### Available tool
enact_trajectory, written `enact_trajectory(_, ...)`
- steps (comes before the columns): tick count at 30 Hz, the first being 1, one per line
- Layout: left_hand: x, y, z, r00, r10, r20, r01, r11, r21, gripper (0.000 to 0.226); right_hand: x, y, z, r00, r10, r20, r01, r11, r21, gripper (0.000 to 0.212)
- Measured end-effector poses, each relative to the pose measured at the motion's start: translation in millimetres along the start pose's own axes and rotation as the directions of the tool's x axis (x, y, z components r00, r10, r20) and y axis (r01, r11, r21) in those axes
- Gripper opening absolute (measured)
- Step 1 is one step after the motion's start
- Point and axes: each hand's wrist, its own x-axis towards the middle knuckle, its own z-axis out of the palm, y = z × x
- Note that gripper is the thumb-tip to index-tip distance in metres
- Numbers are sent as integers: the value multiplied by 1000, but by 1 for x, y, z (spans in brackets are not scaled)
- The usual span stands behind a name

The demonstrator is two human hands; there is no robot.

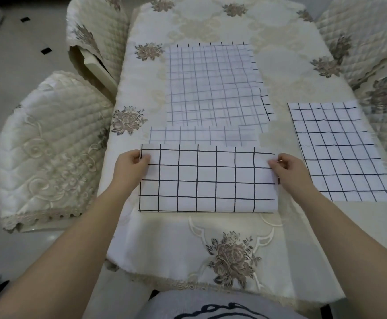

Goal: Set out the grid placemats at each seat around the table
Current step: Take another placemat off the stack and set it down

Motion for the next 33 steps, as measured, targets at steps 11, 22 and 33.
enact_trajectory(11, 70, 1, 22, 998, -41, -42, 48, 984, 170, 29, 72, -4, 23, 996, 86, -39, -90, 988, -123, 30)
enact_trajectory(22, 101, 3, 34, 998, 29, -54, -6, 921, 389, 30, 104, -10, 40, 988, 60, -145, -93, 968, -233, 13)
enact_trajectory(33, 115, 1, 39, 996, 53, -71, -16, 893, 450, 26, 116, -15, 50, 976, 67, -205, -127, 947, -294, 15)
